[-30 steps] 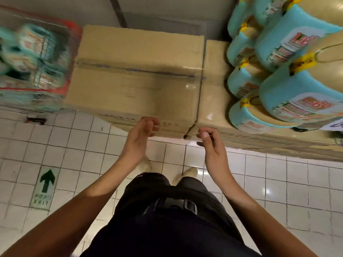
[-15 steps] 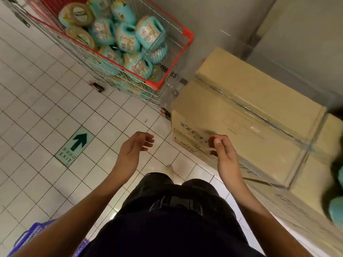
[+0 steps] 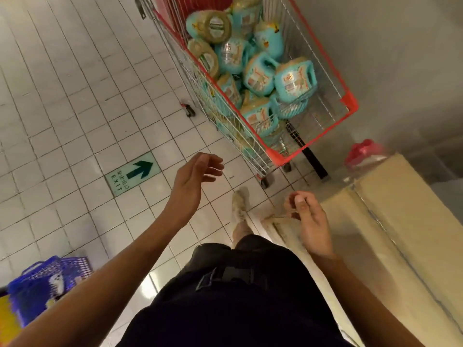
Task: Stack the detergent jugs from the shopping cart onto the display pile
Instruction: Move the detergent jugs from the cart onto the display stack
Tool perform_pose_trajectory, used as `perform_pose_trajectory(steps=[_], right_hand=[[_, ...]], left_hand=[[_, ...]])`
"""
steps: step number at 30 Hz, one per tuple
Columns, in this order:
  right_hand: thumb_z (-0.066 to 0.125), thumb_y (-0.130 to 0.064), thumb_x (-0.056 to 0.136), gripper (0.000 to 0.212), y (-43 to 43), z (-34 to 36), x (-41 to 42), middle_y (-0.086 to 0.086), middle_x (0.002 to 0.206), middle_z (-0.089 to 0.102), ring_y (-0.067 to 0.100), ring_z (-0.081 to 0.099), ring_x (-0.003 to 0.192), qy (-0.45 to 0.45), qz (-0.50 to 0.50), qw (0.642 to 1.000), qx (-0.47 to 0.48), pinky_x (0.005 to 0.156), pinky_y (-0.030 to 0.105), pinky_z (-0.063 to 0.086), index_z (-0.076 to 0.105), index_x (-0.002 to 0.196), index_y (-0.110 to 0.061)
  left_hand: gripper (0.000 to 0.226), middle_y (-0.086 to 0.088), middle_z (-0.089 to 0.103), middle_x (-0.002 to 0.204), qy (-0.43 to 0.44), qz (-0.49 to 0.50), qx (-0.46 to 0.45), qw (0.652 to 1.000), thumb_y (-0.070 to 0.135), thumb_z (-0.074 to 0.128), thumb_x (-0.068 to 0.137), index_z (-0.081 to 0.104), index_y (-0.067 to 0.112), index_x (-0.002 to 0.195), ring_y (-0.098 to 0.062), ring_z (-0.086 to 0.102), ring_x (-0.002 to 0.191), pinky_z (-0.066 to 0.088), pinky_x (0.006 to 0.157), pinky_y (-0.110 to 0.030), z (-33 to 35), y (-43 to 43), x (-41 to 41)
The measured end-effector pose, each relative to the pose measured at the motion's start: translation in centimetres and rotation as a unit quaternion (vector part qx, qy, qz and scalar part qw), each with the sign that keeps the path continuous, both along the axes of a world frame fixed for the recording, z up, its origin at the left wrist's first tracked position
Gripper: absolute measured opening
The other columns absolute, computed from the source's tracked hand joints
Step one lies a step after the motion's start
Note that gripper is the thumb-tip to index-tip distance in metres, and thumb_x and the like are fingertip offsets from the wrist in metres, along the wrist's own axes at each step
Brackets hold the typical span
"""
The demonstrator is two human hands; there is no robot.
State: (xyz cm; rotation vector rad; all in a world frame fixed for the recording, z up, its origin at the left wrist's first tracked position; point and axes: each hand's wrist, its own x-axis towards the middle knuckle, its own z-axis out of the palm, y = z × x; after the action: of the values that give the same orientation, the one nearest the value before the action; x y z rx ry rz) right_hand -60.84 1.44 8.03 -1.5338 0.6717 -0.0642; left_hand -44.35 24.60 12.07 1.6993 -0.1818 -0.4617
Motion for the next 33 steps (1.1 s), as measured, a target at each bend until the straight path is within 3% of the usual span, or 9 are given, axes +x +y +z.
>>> perform_pose_trajectory(steps=[4, 10, 13, 17, 20, 25, 29, 33], right_hand=[[0.048, -0.03, 0.111, 0.024, -2.6, -0.9, 7.6, -0.003, 0.101, 0.071, 0.009, 0.066, 0.097, -0.003, 0.019, 1.0, -0.01, 0.084, 0.021, 0.055, 0.066, 0.114, -0.015], [0.05, -0.056, 0.101, 0.032, -5.8, -0.4, 20.4, -0.011, 0.092, 0.07, 0.009, 0.063, 0.086, 0.014, 0.053, 0.998, 0.003, 0.076, 0.021, 0.054, 0.068, 0.106, -0.03], [0.048, -0.054, 0.103, 0.032, -6.8, 0.2, 26.2, -0.012, 0.099, 0.073, 0.01, 0.068, 0.094, 0.01, 0.062, 0.998, -0.017, 0.083, 0.025, 0.056, 0.067, 0.11, -0.03], [0.045, -0.051, 0.107, 0.038, -6.9, 0.3, 33.0, 0.001, 0.112, 0.073, 0.02, 0.07, 0.109, -0.006, 0.064, 0.998, -0.018, 0.095, 0.038, 0.057, 0.065, 0.118, -0.021], [0.044, -0.045, 0.111, 0.036, -6.2, 0.2, 37.5, 0.003, 0.109, 0.074, 0.021, 0.071, 0.107, -0.005, 0.037, 0.999, -0.016, 0.097, 0.041, 0.058, 0.066, 0.118, -0.018], [0.045, -0.046, 0.108, 0.035, -3.9, -0.2, 43.7, 0.006, 0.106, 0.073, 0.023, 0.071, 0.105, 0.009, -0.015, 1.0, 0.001, 0.095, 0.043, 0.058, 0.066, 0.116, -0.019], [0.044, -0.05, 0.103, 0.046, -2.3, -0.4, 47.4, 0.012, 0.104, 0.073, 0.026, 0.071, 0.102, 0.043, -0.045, 0.998, -0.002, 0.095, 0.043, 0.057, 0.065, 0.117, -0.012], [0.044, -0.052, 0.102, 0.042, -1.5, -0.7, 49.7, 0.008, 0.099, 0.075, 0.024, 0.072, 0.1, 0.059, -0.069, 0.996, -0.001, 0.093, 0.042, 0.058, 0.067, 0.113, -0.019]], left_hand=[[0.052, -0.001, 0.075, 0.112, 0.004, 0.023, 0.052, 0.998, 0.043, 0.028, 0.11, 0.068, 0.011, 0.116, -0.021, 0.071, 0.104, 0.059, 0.092, -0.044, -0.9, -0.6, 5.1], [0.043, 0.005, 0.076, 0.109, 0.032, 0.06, 0.079, 0.995, 0.047, 0.034, 0.108, 0.069, 0.021, 0.108, -0.019, 0.072, 0.1, 0.06, 0.087, -0.042, -1.8, 0.2, 11.9], [0.046, 0.0, 0.076, 0.111, 0.033, 0.067, 0.077, 0.994, 0.054, 0.036, 0.105, 0.07, 0.024, 0.109, -0.021, 0.073, 0.101, 0.058, 0.084, -0.033, -1.6, 0.7, 15.7], [0.047, 0.001, 0.075, 0.111, 0.035, 0.057, 0.091, 0.994, 0.053, 0.033, 0.108, 0.07, 0.025, 0.111, -0.021, 0.073, 0.103, 0.058, 0.082, -0.022, -1.9, 0.9, 21.6], [0.05, 0.001, 0.075, 0.111, 0.046, 0.028, 0.095, 0.994, 0.057, 0.032, 0.107, 0.069, 0.025, 0.111, -0.022, 0.072, 0.104, 0.058, 0.083, -0.025, -2.7, 0.6, 26.8], [0.046, -0.002, 0.075, 0.114, 0.056, -0.039, 0.086, 0.994, 0.055, 0.034, 0.107, 0.07, 0.026, 0.113, -0.024, 0.071, 0.105, 0.058, 0.088, -0.044, -4.5, 0.1, 36.8], [0.041, 0.0, 0.075, 0.109, 0.062, -0.087, 0.087, 0.99, 0.054, 0.036, 0.107, 0.073, 0.035, 0.109, -0.02, 0.072, 0.101, 0.057, 0.086, -0.042, -4.8, -1.2, 44.6], [0.048, 0.002, 0.075, 0.108, 0.045, -0.139, 0.07, 0.987, 0.066, 0.038, 0.104, 0.071, 0.031, 0.111, -0.02, 0.072, 0.1, 0.057, 0.083, -0.033, -4.1, -3.4, 51.0]])
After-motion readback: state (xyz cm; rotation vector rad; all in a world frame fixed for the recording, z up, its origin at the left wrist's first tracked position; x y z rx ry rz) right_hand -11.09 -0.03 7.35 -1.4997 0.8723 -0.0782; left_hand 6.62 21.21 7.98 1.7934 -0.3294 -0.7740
